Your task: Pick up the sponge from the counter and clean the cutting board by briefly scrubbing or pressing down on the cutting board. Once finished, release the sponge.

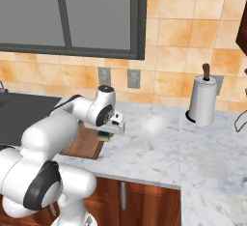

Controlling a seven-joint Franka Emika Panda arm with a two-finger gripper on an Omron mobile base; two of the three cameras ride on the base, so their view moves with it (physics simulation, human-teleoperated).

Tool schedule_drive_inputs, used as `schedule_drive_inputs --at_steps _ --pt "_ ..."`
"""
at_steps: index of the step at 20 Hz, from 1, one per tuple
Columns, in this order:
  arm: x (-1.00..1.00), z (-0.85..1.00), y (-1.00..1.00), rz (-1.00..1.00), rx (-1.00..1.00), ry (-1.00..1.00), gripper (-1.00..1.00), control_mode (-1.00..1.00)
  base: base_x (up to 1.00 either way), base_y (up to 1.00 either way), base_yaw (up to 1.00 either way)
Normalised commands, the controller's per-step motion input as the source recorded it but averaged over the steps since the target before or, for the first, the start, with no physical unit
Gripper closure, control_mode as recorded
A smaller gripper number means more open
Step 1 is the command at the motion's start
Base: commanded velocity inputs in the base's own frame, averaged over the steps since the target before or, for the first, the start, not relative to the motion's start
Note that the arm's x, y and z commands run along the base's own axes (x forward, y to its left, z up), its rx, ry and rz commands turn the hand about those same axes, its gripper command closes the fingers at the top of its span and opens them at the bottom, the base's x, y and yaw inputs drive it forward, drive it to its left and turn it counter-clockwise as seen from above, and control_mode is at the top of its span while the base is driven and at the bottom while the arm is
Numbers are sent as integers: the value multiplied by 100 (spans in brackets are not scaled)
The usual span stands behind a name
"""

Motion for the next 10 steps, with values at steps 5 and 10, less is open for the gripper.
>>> schedule_drive_inputs --at_steps 5,10 --pt "-21 5 19 62 0 1 100 -100 0 0 0" --pt "-34 0 24 61 -1 4 100 -100 0 0 0"
